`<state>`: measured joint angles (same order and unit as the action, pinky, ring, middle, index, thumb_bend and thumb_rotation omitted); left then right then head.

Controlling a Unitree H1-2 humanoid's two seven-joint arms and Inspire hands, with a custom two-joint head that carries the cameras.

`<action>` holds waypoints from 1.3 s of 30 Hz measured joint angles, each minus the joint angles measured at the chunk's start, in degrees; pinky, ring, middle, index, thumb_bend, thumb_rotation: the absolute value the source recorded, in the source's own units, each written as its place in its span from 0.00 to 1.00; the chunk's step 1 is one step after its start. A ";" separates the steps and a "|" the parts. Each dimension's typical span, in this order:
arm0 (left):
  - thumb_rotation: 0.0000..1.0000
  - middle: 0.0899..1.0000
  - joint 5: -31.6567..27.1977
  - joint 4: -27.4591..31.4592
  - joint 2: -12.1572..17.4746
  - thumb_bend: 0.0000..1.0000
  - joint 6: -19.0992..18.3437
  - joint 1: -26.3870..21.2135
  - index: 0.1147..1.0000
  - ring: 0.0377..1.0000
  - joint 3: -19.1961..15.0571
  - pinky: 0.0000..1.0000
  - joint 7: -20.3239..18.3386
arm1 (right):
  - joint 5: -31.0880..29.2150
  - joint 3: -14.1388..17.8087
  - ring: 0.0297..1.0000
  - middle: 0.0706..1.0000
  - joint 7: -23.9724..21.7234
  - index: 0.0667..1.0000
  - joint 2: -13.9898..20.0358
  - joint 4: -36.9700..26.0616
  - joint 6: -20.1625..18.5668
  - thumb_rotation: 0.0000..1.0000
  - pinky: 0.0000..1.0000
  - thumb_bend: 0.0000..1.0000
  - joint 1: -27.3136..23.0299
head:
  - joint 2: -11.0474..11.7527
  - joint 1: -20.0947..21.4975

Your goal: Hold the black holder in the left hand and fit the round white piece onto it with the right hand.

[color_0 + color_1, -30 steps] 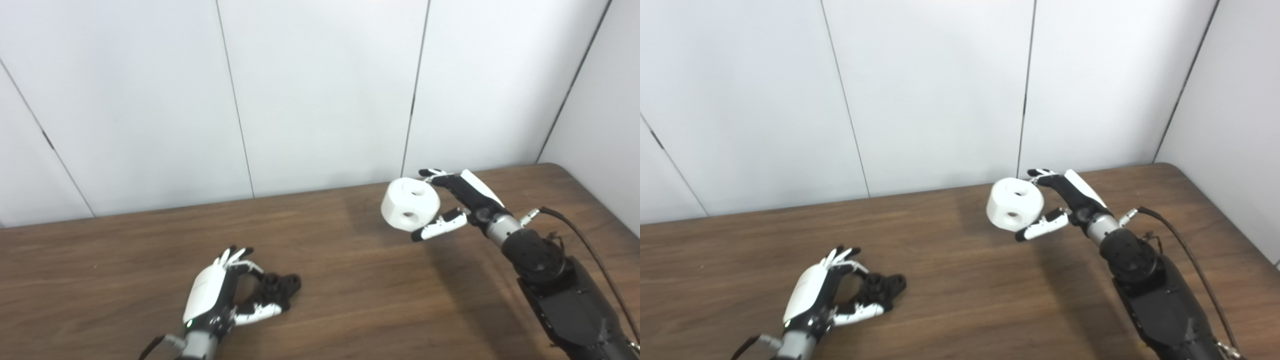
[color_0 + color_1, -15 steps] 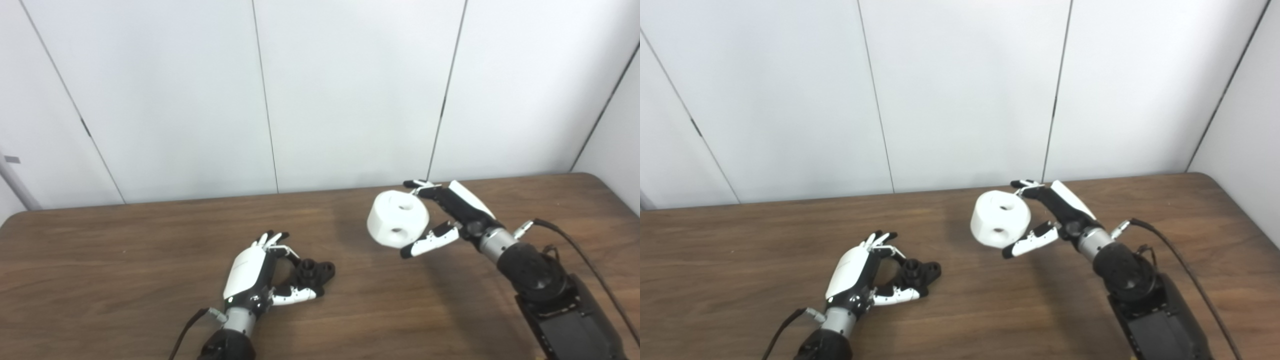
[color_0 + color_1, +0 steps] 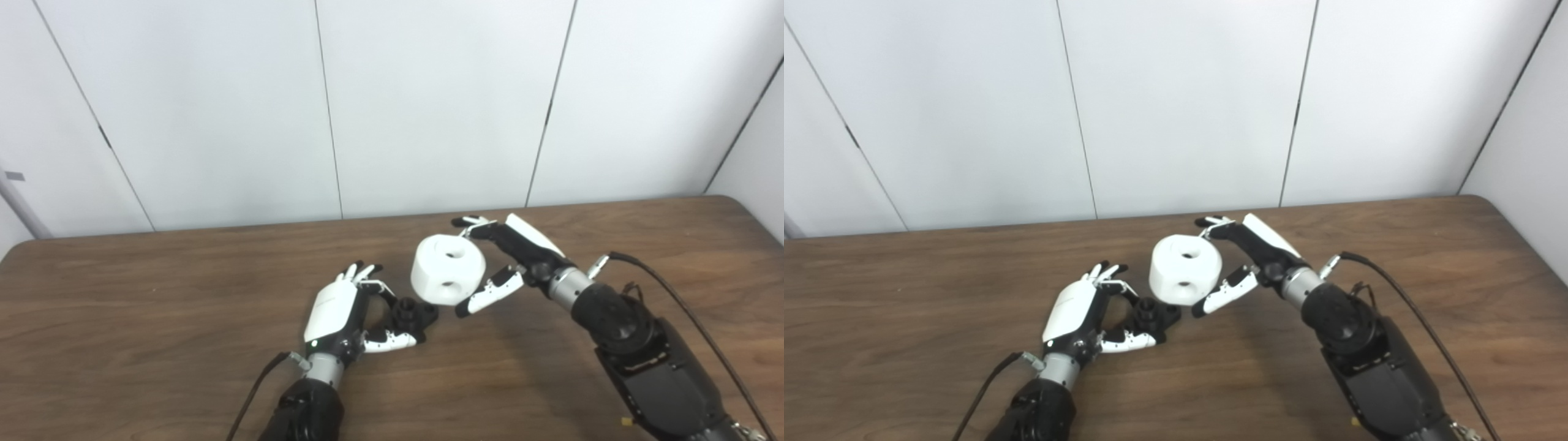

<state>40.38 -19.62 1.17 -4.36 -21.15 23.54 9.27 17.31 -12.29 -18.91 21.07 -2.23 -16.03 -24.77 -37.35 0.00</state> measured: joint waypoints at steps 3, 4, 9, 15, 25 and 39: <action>0.05 0.90 0.10 -0.03 -0.22 0.52 -0.20 -0.03 0.41 1.00 0.48 1.00 0.21 | 0.03 -0.53 1.00 0.93 -0.83 0.44 -0.15 -0.01 -0.11 0.13 0.96 0.51 0.01 | -0.18 0.00; 0.05 0.91 0.09 -0.02 -0.21 0.52 -0.21 -0.03 0.41 1.00 0.58 1.00 0.26 | 0.02 -0.53 1.00 0.93 -0.98 0.44 -0.20 -0.02 -0.21 0.13 0.97 0.51 -0.01 | -0.44 0.09; 0.05 0.91 0.07 0.14 -0.21 0.52 -0.34 0.05 0.41 1.00 0.80 1.00 0.28 | -0.03 -0.56 1.00 0.93 -1.32 0.44 -0.60 -0.02 -0.38 0.13 0.97 0.51 -0.11 | -1.14 -0.17; 0.05 0.90 0.06 0.67 -0.47 0.52 -1.07 0.39 0.41 1.00 1.03 1.00 0.31 | 0.09 -1.55 1.00 0.94 -1.88 0.44 -0.89 -0.10 -0.42 0.13 0.97 0.51 -0.64 | -1.50 -0.35; 0.05 0.90 0.05 2.47 -0.62 0.52 -2.06 1.50 0.41 1.00 1.45 1.00 0.29 | 0.11 -2.30 1.00 0.94 -3.24 0.44 -1.10 -1.34 -1.71 0.13 0.97 0.51 -0.55 | -2.37 -0.79; 0.05 0.90 0.08 4.08 -0.57 0.52 -2.68 2.51 0.41 1.00 1.78 1.00 -0.11 | 1.04 -3.61 1.00 0.93 -3.51 0.44 -2.32 -1.27 -1.68 0.13 0.96 0.51 0.21 | -2.55 -0.18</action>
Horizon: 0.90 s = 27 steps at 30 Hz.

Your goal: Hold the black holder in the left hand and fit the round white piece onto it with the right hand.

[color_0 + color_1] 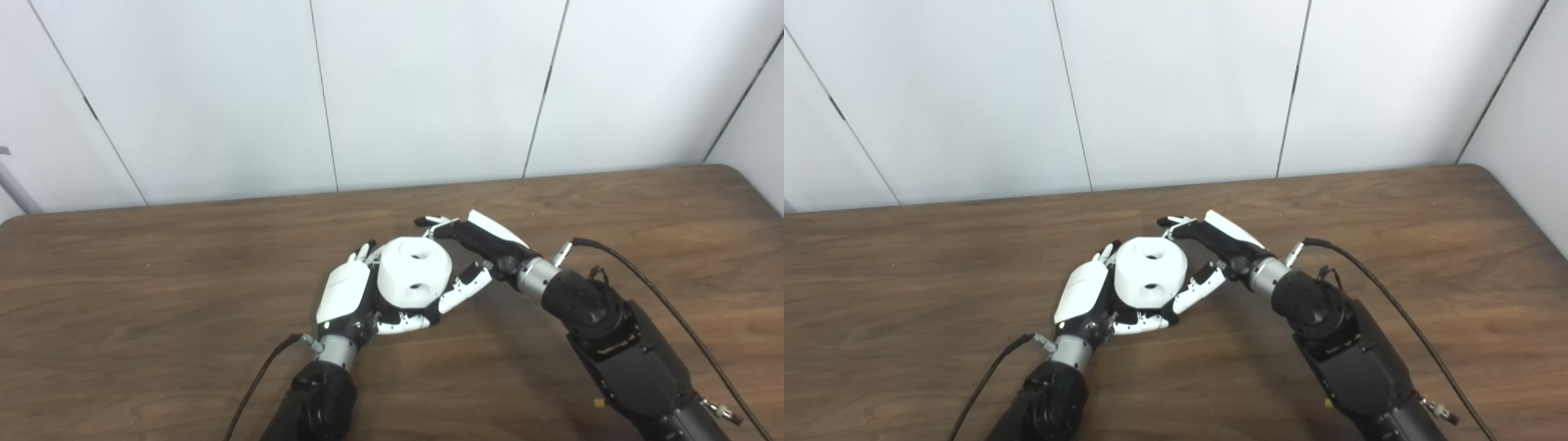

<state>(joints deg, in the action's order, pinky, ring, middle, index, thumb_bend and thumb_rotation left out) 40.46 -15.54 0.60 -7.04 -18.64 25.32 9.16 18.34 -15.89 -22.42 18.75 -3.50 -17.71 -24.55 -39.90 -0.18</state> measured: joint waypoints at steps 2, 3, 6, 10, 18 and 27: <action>0.05 0.90 -0.01 0.00 0.00 0.52 0.01 0.01 0.41 1.00 0.00 1.00 0.00 | 0.42 -0.04 1.00 0.93 0.04 0.44 0.03 -0.01 0.01 0.13 0.96 0.51 -0.06 | 0.00 0.09; 0.05 0.90 0.00 0.00 0.01 0.52 0.02 0.02 0.41 1.00 0.00 1.00 0.00 | 0.59 -0.07 1.00 0.93 0.05 0.44 0.03 -0.03 0.01 0.13 0.96 0.51 -0.07 | 0.00 0.18; 0.05 0.90 0.00 0.02 0.02 0.52 0.01 0.04 0.41 1.00 0.00 1.00 0.00 | 0.97 -0.06 1.00 0.93 0.06 0.44 0.06 -0.07 0.03 0.13 0.96 0.51 -0.11 | 0.09 0.35; 0.05 0.90 -0.01 0.17 0.09 0.52 0.01 0.15 0.41 1.00 0.00 1.00 -0.05 | 1.03 -0.04 1.00 0.94 0.05 0.44 0.29 -0.07 0.16 0.13 0.95 0.51 -0.16 | 0.35 1.23; 0.05 0.90 -0.01 0.14 0.15 0.52 0.16 0.14 0.41 1.00 0.01 1.00 -0.08 | 1.12 1.06 1.00 0.95 0.02 0.44 1.19 0.08 0.15 0.13 0.99 0.51 -0.27 | 1.14 1.85; 0.05 0.90 -0.01 -0.50 0.10 0.52 0.66 -0.22 0.41 1.00 0.05 1.00 -0.01 | -1.00 3.84 1.00 0.94 -0.11 0.44 1.25 0.07 -0.12 0.13 1.00 0.51 -0.96 | 2.11 2.29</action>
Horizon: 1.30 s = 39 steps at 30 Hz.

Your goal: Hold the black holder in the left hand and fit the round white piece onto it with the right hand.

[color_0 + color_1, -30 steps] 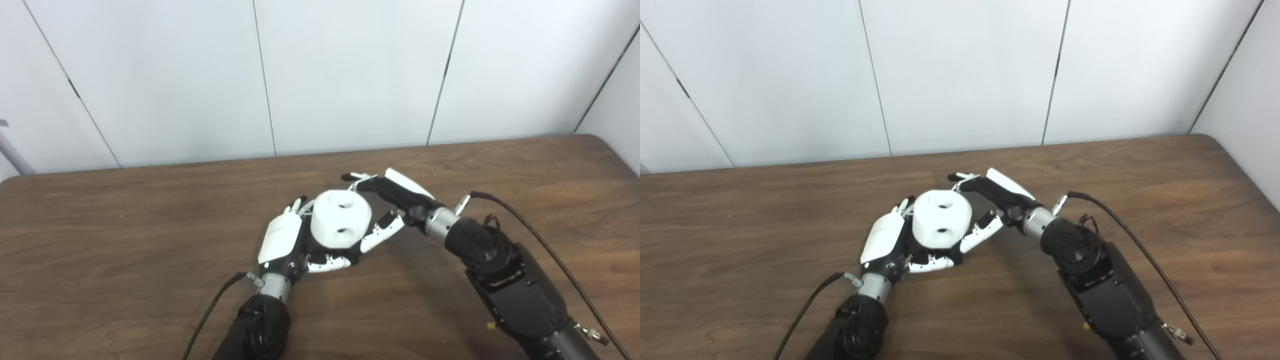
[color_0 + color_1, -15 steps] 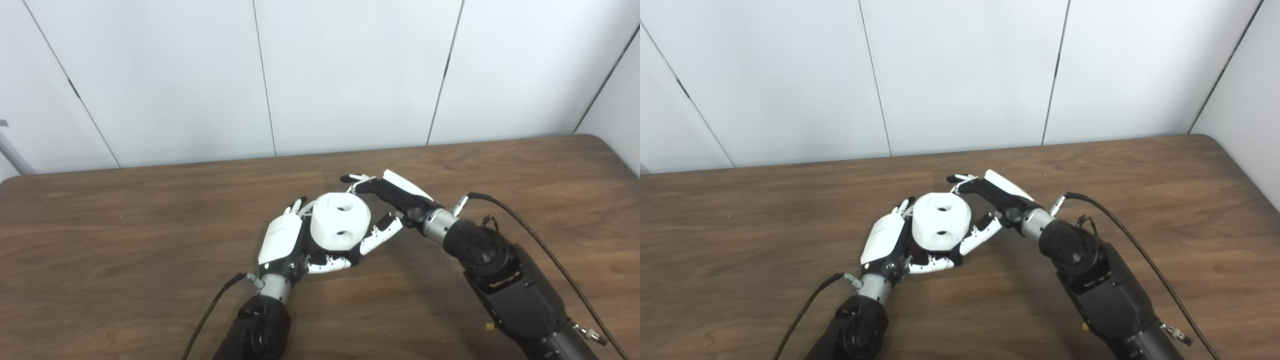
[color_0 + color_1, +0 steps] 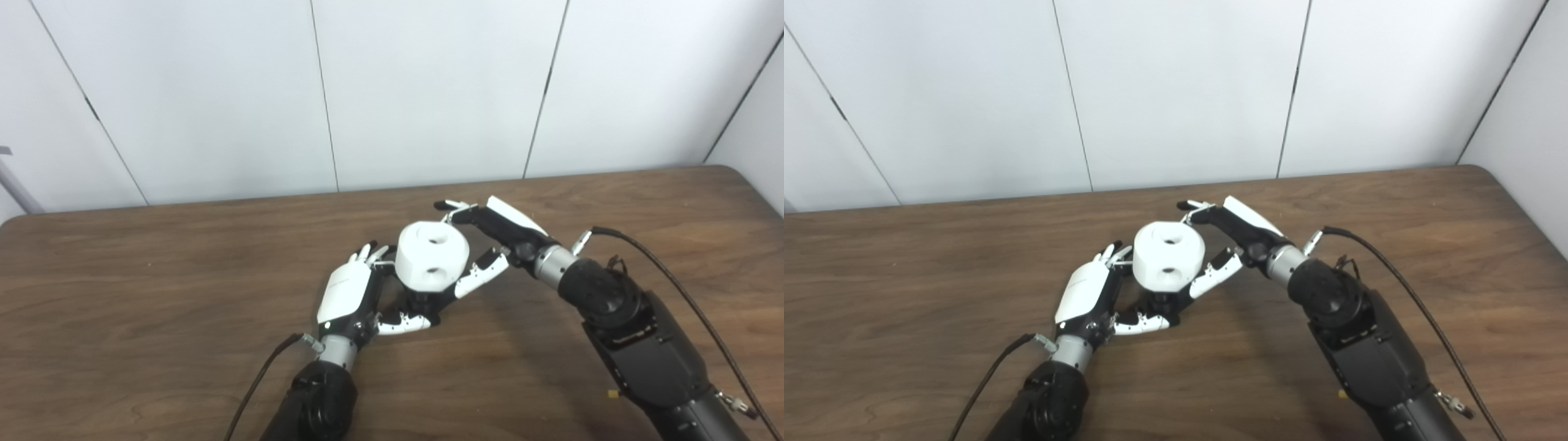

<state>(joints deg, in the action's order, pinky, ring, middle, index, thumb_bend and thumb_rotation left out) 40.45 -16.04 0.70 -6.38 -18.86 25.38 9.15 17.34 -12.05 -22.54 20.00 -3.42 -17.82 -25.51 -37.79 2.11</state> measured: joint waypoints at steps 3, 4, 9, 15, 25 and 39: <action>0.05 0.90 -0.02 -0.40 -0.02 0.52 0.15 -0.26 0.41 1.00 0.00 1.00 0.05 | -1.31 1.05 1.00 0.94 -0.03 0.44 -0.48 -0.02 -0.62 0.13 1.00 0.51 -0.68 | 0.26 0.09; 0.05 0.90 -0.03 -0.56 -0.02 0.52 0.22 -0.36 0.41 1.00 0.00 1.00 0.06 | -1.44 1.17 1.00 0.94 -0.02 0.44 -0.56 -0.04 -0.73 0.13 1.00 0.51 -0.84 | 0.35 0.17; 0.05 0.90 -0.14 -1.04 -0.11 0.52 0.43 -0.61 0.41 1.00 -0.02 1.00 0.06 | -1.57 1.47 1.00 0.94 -0.02 0.44 -0.54 -0.30 -0.77 0.13 1.00 0.51 -0.95 | 0.53 0.18; 0.05 0.90 -0.14 -1.16 -0.11 0.52 0.48 -0.66 0.41 1.00 -0.02 1.00 0.09 | -1.16 2.05 1.00 0.93 0.09 0.44 0.27 -1.12 -0.88 0.13 0.99 0.51 -0.95 | 0.62 0.26; 0.05 0.90 -0.15 -1.16 -0.01 0.52 0.44 -0.63 0.41 1.00 -0.05 1.00 0.08 | 4.01 -1.01 1.00 0.94 0.08 0.44 3.38 -1.19 0.43 0.13 0.95 0.51 -0.94 | 0.44 0.44; 0.05 0.90 -0.27 -1.10 0.01 0.52 0.32 -0.61 0.41 1.00 -0.10 1.00 0.01 | 9.54 -3.70 1.00 0.94 0.18 0.44 3.55 -1.26 4.39 0.12 1.00 0.52 -0.09 | 0.09 0.35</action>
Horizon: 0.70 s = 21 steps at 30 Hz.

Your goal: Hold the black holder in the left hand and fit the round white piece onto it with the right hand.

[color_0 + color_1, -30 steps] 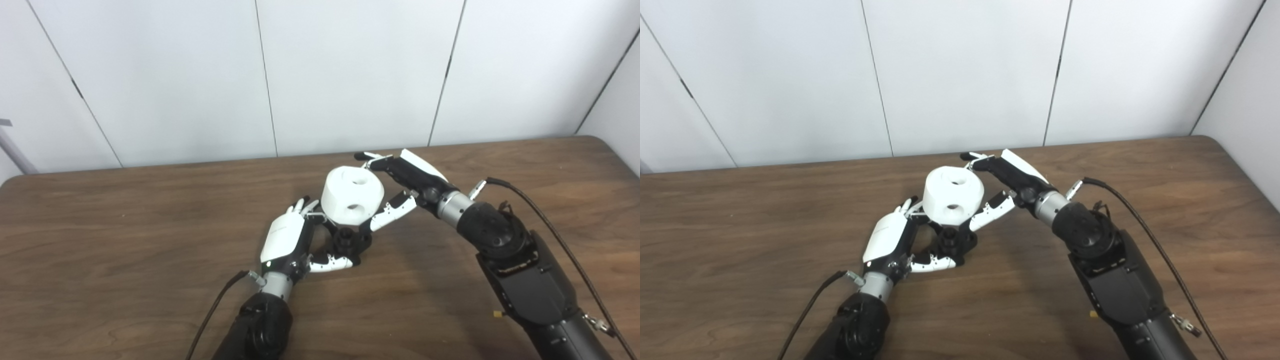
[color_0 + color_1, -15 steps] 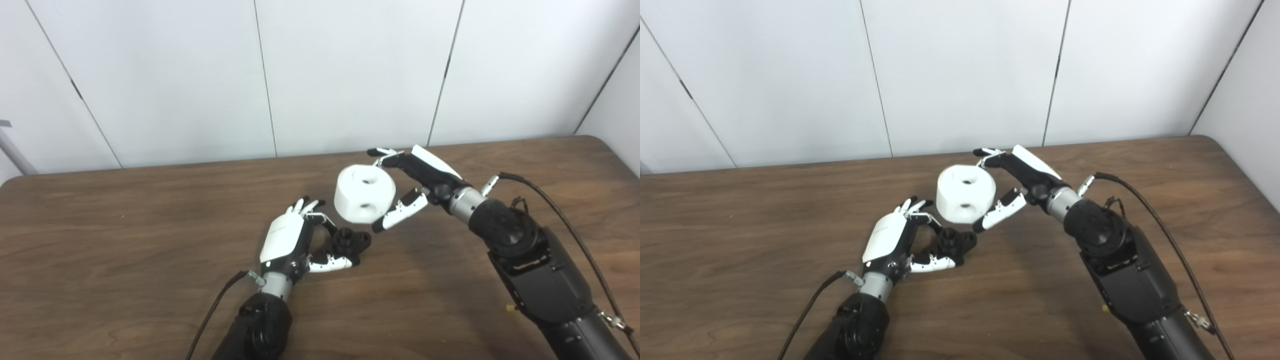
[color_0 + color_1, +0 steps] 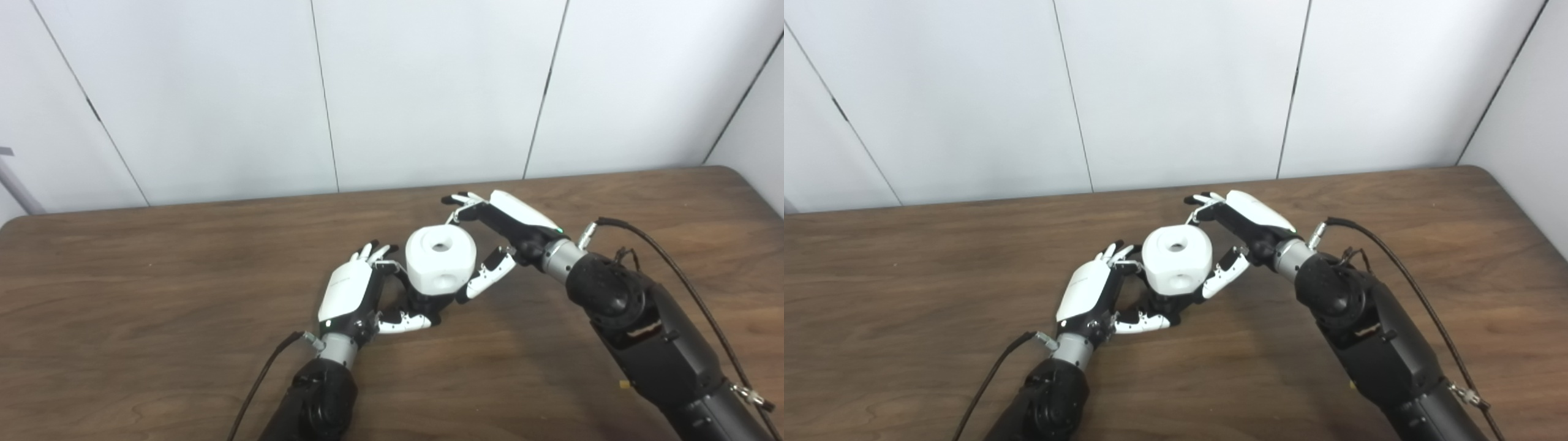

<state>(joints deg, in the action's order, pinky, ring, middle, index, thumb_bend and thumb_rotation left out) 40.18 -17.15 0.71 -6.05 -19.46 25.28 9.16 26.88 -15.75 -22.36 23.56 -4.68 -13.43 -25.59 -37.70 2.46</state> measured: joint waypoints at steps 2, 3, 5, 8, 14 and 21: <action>0.05 0.90 0.00 0.00 0.00 0.52 0.00 0.00 0.41 1.00 0.00 1.00 0.00 | 0.33 0.00 1.00 0.94 0.01 0.44 -0.16 0.00 0.08 0.12 1.00 0.52 0.23 | 0.00 -0.09; 0.05 0.90 0.00 0.00 0.00 0.52 0.00 0.00 0.41 1.00 0.00 1.00 0.00 | 0.45 0.00 1.00 0.94 0.07 0.44 -0.26 0.00 0.15 0.12 1.00 0.52 0.34 | -0.09 -0.17; 0.05 0.90 0.00 0.00 -0.02 0.52 0.00 0.01 0.41 1.00 0.00 1.00 0.00 | 0.57 0.01 1.00 0.94 0.32 0.44 -0.50 0.00 0.41 0.12 1.00 0.52 0.54 | -0.09 -0.18; 0.05 0.90 0.00 0.00 -0.03 0.52 0.00 0.01 0.41 1.00 0.00 1.00 0.01 | 0.61 0.00 1.00 0.94 0.45 0.44 -0.89 0.00 0.69 0.12 1.00 0.52 0.92 | -0.09 -0.35; 0.05 0.90 0.03 0.10 -0.02 0.52 -0.09 0.08 0.41 1.00 0.00 1.00 0.00 | 1.18 -0.27 1.00 0.94 0.96 0.44 -1.29 0.11 2.26 0.12 1.00 0.52 1.08 | -0.35 -0.79; 0.05 0.90 0.14 0.71 0.01 0.52 -0.17 0.44 0.41 1.00 0.01 1.00 -0.07 | 1.33 -0.83 1.00 0.94 1.61 0.44 -2.78 0.77 3.40 0.12 1.00 0.52 1.30 | -0.70 -1.14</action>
<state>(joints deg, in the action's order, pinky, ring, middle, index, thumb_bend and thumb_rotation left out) 40.32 -16.43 0.72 -6.22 -19.02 25.28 9.09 28.22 -16.58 -20.75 20.77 -3.92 -10.03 -24.30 -38.41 1.32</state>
